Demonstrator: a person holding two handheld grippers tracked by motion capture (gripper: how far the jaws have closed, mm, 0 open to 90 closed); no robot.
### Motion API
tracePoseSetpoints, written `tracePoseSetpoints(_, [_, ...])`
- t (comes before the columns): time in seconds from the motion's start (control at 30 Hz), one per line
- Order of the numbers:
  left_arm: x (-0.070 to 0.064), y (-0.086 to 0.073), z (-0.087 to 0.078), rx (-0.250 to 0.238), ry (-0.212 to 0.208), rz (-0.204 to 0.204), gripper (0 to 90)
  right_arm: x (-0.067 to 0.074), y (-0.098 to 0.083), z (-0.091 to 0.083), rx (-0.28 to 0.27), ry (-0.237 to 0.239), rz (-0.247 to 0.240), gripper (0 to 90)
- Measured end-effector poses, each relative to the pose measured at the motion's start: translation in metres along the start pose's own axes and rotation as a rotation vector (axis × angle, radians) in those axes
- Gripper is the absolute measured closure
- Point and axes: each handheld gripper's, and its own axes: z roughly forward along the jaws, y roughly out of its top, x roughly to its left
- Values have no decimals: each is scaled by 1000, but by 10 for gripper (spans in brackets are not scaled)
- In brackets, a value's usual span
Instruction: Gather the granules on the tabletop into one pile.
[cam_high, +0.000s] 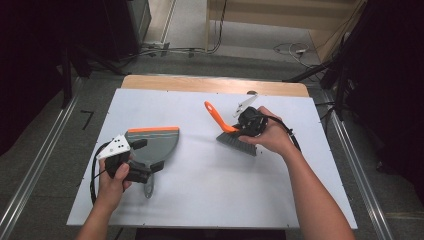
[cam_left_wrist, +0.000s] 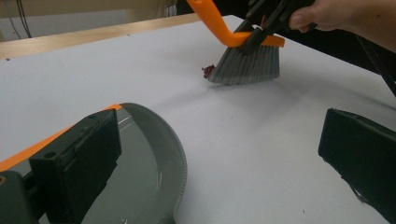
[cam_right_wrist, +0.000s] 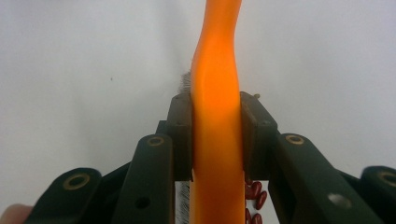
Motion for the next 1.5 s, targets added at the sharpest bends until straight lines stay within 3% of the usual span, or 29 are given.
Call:
tracePoseSetpoints(0.1, [0,0,-1,-4,2,-5,0,2,-2,-17,-48,-40,51,679])
tracePoseSetpoints(0.17, [0,0,-1,-6,1,-5,0,3,-6,-31,-80,-108,120,680])
tracePoseSetpoints(0.23, [0,0,-1,-5,2,-4,0,1,-13,-44,-93,-197,223,680])
tracePoseSetpoints(0.4, [-2,1,0,-6,0,-2,0,-11,-42,-58,-40,-344,484,680])
tracePoseSetpoints(0.5, [-3,2,0,-6,-2,0,0,-16,-62,-54,-21,-356,646,680])
tracePoseSetpoints(0.57, [-3,2,1,-6,-3,2,0,-16,-70,-47,3,-387,688,680])
tracePoseSetpoints(0.73, [-4,2,1,-2,-3,6,0,-12,-71,-31,28,-482,738,681])
tracePoseSetpoints(0.97, [-3,2,1,-6,-5,4,0,0,-44,-15,28,-490,754,684])
tracePoseSetpoints(1.13, [-3,2,-1,-13,-5,2,0,0,-25,-5,42,-516,759,686])
tracePoseSetpoints(1.5, [-1,2,-2,-20,-6,-3,0,-1,-8,5,50,-522,751,686])
